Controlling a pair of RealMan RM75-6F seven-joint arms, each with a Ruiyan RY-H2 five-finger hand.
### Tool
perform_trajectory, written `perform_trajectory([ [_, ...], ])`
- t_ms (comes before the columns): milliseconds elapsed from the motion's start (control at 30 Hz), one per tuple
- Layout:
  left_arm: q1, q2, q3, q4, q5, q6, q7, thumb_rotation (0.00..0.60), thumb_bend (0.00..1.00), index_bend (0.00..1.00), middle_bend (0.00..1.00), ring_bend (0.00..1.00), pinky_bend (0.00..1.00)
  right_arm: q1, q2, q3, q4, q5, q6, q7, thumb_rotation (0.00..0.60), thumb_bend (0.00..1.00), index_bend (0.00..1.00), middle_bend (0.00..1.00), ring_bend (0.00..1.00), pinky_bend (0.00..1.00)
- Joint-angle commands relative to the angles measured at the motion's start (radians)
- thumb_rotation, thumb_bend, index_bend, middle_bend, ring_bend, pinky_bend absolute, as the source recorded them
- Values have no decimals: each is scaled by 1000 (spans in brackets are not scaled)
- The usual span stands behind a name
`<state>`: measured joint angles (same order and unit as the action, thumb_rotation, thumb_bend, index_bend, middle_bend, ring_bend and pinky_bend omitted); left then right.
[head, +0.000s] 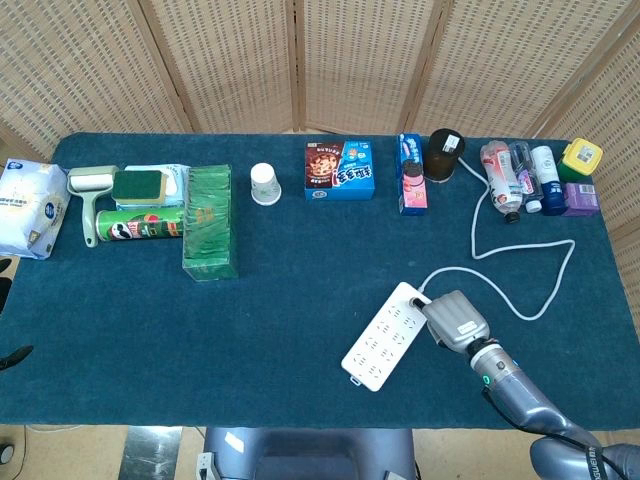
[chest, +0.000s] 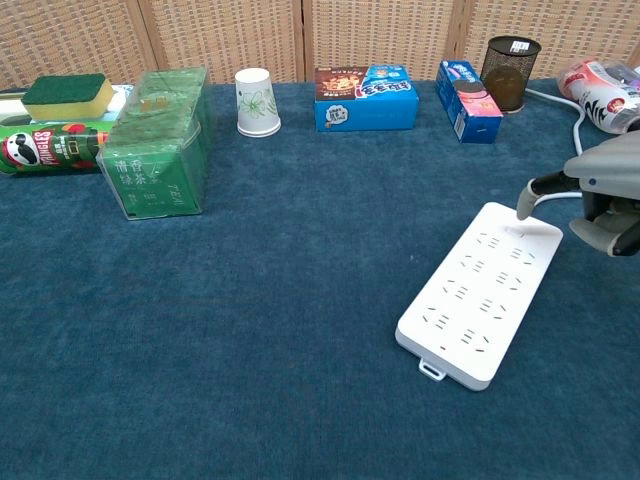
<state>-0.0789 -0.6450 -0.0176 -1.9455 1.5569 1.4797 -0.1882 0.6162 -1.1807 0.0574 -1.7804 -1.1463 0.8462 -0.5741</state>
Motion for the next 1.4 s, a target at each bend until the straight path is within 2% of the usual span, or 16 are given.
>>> perform_trajectory([
  [33, -2, -2, 0, 0, 1, -3, 3, 600, 124, 0, 0, 0, 0, 13, -8, -6, 9, 17, -3, -16, 600, 742, 233, 950, 1000, 1000],
  [533, -4, -10, 0, 9, -10, -13, -2, 600, 124, 0, 0, 0, 0, 65, -50, -24, 40, 102, -4, -66, 600, 741, 237, 950, 1000, 1000],
  [1400, -13, -17, -4, 31, -26, -32, -22, 600, 124, 0, 0, 0, 0, 97, -71, -76, 56, 141, 10, -67, 600, 741, 254, 950, 1000, 1000],
])
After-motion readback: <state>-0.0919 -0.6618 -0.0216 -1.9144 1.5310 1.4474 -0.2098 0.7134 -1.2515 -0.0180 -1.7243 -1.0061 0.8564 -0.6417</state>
